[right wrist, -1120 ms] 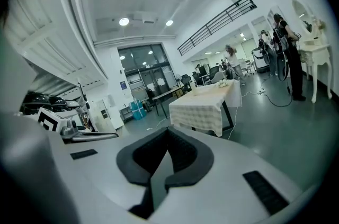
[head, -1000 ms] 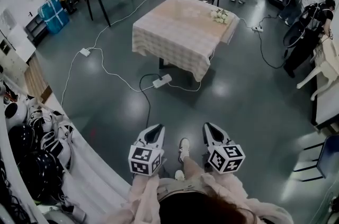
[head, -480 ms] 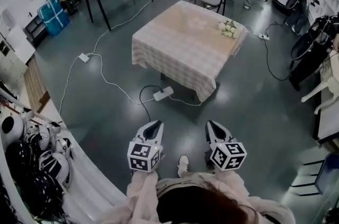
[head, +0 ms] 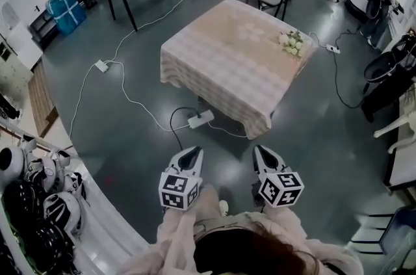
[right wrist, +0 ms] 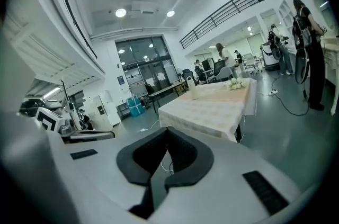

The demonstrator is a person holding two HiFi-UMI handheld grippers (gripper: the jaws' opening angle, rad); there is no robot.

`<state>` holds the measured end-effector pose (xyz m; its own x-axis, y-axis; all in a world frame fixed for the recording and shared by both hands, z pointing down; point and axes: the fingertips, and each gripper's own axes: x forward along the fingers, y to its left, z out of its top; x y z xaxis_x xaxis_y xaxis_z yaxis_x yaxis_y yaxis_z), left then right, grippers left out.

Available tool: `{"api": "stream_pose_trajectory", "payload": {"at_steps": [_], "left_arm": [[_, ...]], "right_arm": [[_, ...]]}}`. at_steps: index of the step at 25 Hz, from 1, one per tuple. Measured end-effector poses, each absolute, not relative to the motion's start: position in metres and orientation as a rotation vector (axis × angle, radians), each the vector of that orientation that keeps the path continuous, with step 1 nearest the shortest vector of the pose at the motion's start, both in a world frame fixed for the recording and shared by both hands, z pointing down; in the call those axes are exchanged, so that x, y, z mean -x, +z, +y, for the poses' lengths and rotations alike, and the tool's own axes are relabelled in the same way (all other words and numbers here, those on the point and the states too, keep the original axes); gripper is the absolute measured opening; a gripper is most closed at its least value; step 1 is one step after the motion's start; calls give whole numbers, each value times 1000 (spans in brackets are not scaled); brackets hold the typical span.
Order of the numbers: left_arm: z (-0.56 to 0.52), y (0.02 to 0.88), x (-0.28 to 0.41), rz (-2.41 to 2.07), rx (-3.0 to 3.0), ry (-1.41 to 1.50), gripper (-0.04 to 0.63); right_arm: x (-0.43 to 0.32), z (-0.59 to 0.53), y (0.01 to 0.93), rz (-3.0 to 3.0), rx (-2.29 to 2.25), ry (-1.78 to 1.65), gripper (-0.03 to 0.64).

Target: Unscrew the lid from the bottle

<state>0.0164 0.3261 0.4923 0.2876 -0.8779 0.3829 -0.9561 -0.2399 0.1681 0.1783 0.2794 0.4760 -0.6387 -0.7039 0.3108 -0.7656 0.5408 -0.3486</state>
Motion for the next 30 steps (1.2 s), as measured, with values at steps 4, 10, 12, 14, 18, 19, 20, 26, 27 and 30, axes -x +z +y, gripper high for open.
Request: {"api": "stream_pose_trajectory", "payload": {"at_steps": [4, 10, 12, 14, 18, 19, 20, 26, 27, 30], "left_arm": [[289, 500, -10, -1628, -2202, 300, 29], [211, 503, 13, -1571, -2253, 301, 29], [178, 500, 24, -1546, -2280, 308, 29], [145, 494, 37, -1525, -2311, 316, 29], [84, 487, 65, -1462, -2373, 321, 29], [70, 487, 72, -1450, -2381, 322, 29], [56, 486, 79, -1437, -2389, 320, 29], [-9, 492, 96, -1346, -2435, 305, 29], [-16, 495, 96, -1331, -2437, 309, 29], [-37, 500, 94, -1296, -2438, 306, 29]], "right_arm": [[-168, 247, 487, -2615, -1266, 724, 12], [-147, 179, 491, -2589, -1345, 744, 12], [-137, 151, 488, -2584, -1378, 741, 12], [-125, 123, 485, -2579, -1416, 739, 12], [-101, 65, 483, -2545, -1510, 739, 12], [-94, 52, 482, -2538, -1524, 735, 12], [-87, 40, 480, -2533, -1535, 725, 12], [-70, -18, 480, -2483, -1579, 675, 12], [-71, -25, 480, -2471, -1584, 667, 12], [-74, -51, 476, -2454, -1596, 637, 12]]}}
